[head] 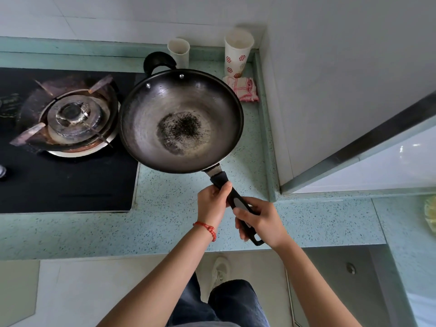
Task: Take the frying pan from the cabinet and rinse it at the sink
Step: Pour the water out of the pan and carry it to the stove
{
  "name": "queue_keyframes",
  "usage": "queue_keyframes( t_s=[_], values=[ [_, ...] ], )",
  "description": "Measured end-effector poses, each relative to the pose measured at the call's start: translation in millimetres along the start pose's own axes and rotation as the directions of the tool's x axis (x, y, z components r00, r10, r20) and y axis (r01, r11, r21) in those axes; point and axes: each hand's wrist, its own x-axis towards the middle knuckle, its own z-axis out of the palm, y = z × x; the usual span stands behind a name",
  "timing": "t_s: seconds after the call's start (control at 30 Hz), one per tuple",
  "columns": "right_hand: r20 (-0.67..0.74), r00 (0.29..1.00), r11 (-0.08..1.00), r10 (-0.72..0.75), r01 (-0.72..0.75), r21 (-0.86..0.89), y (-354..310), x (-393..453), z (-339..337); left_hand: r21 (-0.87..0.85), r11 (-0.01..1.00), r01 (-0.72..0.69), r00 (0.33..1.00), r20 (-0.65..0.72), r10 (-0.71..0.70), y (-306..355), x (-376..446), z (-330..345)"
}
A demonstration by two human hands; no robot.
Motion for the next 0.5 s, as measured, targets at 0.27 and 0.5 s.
queue_keyframes(
  t_s=[0.27, 0.5],
  values=[
    [0.026, 1.0, 0.999, 0.007, -0.006, -0.045, -8.3, 7.4, -27.7, -0.008, 1.0, -0.016, 0.999, -0.03, 0.016, 3.3, 0.8, 21.6],
    [0.028, 1.0, 0.996, 0.005, -0.002, -0.09, -8.1, 8.2, -31.6, -0.017, 1.0, -0.017, 0.999, -0.041, 0.016, 3.5, 0.5, 23.2]
  ],
)
